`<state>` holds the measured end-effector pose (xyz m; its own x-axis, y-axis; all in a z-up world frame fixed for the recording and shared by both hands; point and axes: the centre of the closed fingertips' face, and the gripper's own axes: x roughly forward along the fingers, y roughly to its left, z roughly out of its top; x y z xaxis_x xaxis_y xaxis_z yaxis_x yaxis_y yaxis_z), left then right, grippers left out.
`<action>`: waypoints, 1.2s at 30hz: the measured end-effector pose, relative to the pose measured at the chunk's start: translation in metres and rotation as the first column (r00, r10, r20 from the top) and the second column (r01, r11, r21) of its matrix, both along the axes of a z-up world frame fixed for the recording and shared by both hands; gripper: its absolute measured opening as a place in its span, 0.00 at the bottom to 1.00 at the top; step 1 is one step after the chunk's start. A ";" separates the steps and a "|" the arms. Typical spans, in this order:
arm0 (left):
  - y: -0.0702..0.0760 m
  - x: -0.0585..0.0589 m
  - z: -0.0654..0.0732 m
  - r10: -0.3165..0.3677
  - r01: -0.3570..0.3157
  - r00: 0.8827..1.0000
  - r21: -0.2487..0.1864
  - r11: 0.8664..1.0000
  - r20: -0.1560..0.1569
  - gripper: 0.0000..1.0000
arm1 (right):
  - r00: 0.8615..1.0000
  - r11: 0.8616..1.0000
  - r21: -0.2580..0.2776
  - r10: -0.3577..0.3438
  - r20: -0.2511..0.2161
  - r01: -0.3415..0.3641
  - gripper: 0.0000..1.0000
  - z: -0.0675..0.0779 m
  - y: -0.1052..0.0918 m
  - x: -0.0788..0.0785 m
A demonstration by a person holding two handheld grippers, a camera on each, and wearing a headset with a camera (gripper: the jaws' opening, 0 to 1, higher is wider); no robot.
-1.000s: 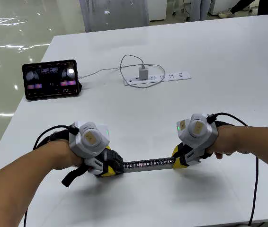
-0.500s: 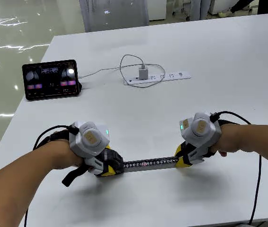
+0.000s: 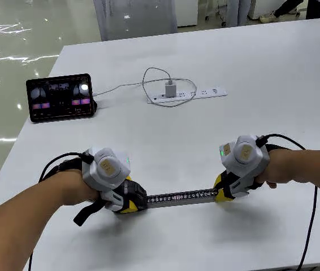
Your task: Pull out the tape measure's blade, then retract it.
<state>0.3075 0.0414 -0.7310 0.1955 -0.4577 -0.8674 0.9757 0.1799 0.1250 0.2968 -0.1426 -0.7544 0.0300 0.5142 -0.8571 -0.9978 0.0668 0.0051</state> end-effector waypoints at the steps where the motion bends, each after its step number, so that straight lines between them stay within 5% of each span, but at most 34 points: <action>1: 0.000 0.000 0.000 0.000 0.000 1.000 0.000 1.000 0.000 0.35 | 1.000 1.000 -0.003 0.001 0.001 -0.001 0.09 0.000 -0.001 0.000; 36: -0.001 0.001 -0.001 0.003 -0.003 1.000 -0.002 1.000 -0.002 0.35 | 1.000 1.000 -0.019 -0.019 -0.002 0.019 0.09 0.000 -0.029 0.001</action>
<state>0.3082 0.0405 -0.7319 0.1954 -0.4585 -0.8669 0.9754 0.1831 0.1230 0.2974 -0.1718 -0.7541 0.0378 0.4974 -0.8667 -0.9963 0.0857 0.0057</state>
